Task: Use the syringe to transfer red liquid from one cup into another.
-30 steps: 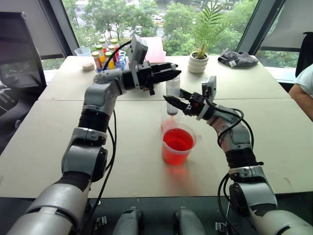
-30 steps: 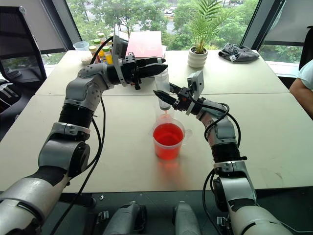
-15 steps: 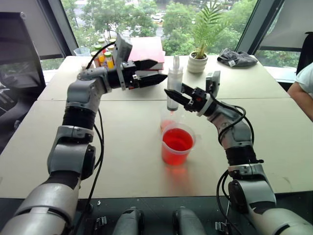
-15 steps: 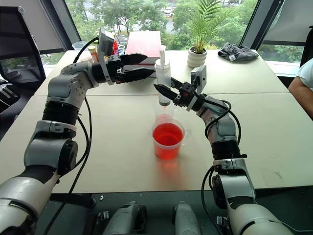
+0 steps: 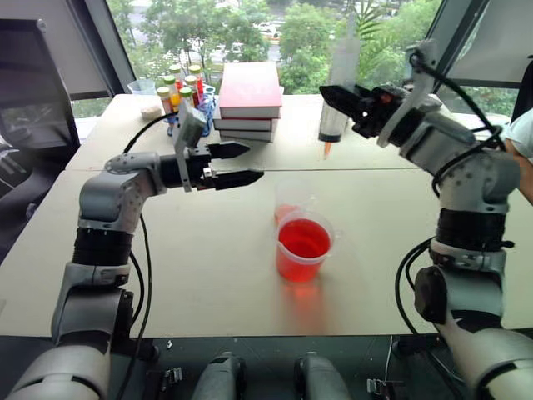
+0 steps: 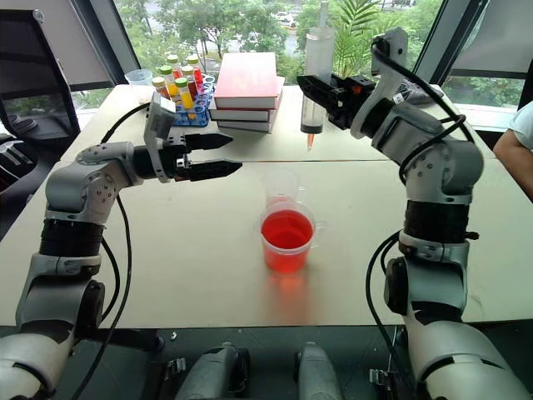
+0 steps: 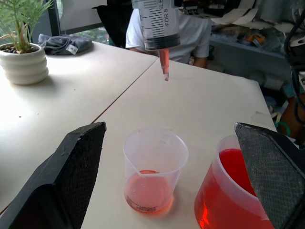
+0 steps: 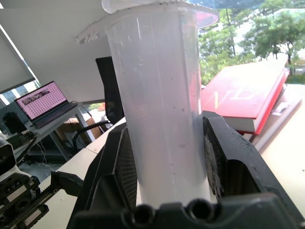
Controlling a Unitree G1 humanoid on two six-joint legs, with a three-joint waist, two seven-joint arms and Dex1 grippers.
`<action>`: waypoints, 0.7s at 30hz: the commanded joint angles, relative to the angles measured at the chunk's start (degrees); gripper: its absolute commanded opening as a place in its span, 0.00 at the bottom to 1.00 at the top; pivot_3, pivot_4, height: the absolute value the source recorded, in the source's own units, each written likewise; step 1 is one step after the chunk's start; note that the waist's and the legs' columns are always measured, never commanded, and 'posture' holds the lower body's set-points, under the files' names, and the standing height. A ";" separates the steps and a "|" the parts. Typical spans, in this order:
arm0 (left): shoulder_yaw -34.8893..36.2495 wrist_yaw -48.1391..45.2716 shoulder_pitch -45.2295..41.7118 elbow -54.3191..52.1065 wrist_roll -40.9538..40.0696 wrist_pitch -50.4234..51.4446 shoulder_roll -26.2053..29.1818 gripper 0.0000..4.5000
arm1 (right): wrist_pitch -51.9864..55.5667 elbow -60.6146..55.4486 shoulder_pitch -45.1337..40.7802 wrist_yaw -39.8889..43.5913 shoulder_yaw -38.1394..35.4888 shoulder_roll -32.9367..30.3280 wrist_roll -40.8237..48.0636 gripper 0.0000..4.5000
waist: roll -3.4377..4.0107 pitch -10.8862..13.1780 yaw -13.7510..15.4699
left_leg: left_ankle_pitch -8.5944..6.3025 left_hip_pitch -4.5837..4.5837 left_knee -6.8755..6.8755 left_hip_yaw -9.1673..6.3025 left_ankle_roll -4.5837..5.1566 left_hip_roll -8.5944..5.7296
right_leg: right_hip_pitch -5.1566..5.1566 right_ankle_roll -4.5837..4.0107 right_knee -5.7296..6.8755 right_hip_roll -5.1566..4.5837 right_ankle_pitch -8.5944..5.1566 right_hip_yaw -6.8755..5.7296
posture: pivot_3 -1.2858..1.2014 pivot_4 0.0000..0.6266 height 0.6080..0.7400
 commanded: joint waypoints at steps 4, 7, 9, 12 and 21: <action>1.46 1.91 3.00 -5.78 -2.39 0.45 0.37 0.99 | 27.78 1.99 -2.15 -6.31 2.70 -9.94 -1.58 0.35 | 0.05 0.00 -0.13 | 0.00 -0.06 -0.11 0.09 0.00 -0.02 | -0.11 -0.15 -0.05 -0.07 -0.08 0.01 | 0.52 0.24 1.00; 1.47 2.89 5.09 -7.93 -3.30 1.27 0.60 0.99 | 34.18 6.26 -0.05 -4.39 8.46 -13.71 -3.02 0.35 | 0.06 0.01 -0.24 | 0.01 -0.11 -0.18 0.10 0.01 -0.03 | -0.19 -0.16 -0.10 -0.07 -0.08 0.02 | 0.52 0.24 1.00; 1.54 3.25 6.37 -9.24 -3.88 2.06 0.92 0.99 | 34.20 9.17 0.88 -3.73 10.94 -14.30 -4.49 0.35 | 0.06 0.00 -0.31 | 0.01 -0.11 -0.23 0.15 0.02 -0.03 | -0.18 -0.12 -0.16 -0.06 -0.07 0.03 | 0.52 0.24 1.00; 1.62 3.85 7.84 -11.14 -4.67 2.86 1.48 0.99 | 32.78 12.91 2.16 -1.98 14.61 -14.68 -6.38 0.35 | 0.07 0.01 -0.28 | 0.01 -0.12 -0.24 0.18 0.03 -0.03 | -0.17 -0.03 -0.21 -0.05 -0.02 0.02 | 0.52 0.24 1.00; 2.14 5.91 10.43 -15.42 -7.12 5.20 3.05 1.00 | 27.33 17.55 5.74 2.23 18.72 -13.67 -9.84 0.58 | 0.06 0.01 -0.04 | 0.02 -0.13 -0.18 0.21 0.05 -0.05 | -0.10 0.02 -0.27 0.04 0.01 0.00 | 0.52 0.24 1.00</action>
